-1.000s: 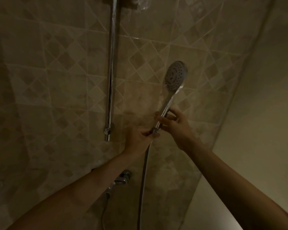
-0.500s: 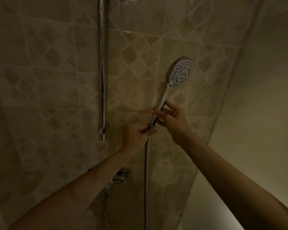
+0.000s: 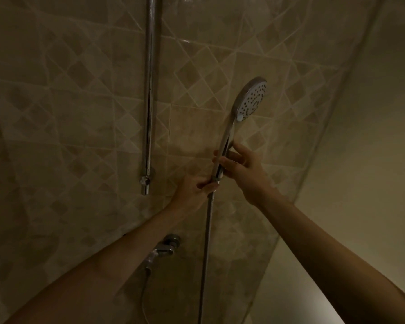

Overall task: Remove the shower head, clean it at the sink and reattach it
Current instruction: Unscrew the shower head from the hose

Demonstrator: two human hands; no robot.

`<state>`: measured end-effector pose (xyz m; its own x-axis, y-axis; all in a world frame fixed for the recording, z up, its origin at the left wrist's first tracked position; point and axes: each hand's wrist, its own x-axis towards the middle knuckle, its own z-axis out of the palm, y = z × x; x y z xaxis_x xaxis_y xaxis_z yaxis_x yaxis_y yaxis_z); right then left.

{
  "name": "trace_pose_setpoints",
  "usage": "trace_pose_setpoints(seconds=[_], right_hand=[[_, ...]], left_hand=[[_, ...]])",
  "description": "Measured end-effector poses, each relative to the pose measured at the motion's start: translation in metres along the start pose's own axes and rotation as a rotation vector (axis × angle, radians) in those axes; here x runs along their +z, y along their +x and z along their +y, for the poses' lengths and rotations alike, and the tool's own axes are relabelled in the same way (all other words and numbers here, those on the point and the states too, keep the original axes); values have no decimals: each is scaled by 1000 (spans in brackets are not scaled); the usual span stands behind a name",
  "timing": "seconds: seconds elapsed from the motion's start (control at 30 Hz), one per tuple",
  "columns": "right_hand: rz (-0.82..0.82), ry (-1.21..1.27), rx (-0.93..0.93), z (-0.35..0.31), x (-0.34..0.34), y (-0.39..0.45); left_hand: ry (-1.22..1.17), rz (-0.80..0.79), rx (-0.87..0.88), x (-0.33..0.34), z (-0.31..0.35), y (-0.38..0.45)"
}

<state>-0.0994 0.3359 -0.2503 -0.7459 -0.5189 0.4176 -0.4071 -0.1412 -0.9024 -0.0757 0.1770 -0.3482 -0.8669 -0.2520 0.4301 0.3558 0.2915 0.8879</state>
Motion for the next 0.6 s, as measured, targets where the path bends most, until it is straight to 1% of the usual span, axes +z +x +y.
trace_pose_setpoints(seconds=[0.17, 0.3, 0.43, 0.53, 0.6], right_hand=[[-58, -53, -7, 2, -1, -3], [-65, -129, -31, 1, 2, -5], [-15, -158, -5, 7, 4, -7], [79, -201, -13, 10, 6, -8], [79, -218, -23, 10, 4, -9]], left_hand=[[-6, -35, -14, -3, -5, -2], [-24, -44, -23, -2, -9, -4], [-38, -51, -26, -4, -13, -7], [-34, -53, -20, -1, -9, -11], [-34, -30, -20, 0, -5, -13]])
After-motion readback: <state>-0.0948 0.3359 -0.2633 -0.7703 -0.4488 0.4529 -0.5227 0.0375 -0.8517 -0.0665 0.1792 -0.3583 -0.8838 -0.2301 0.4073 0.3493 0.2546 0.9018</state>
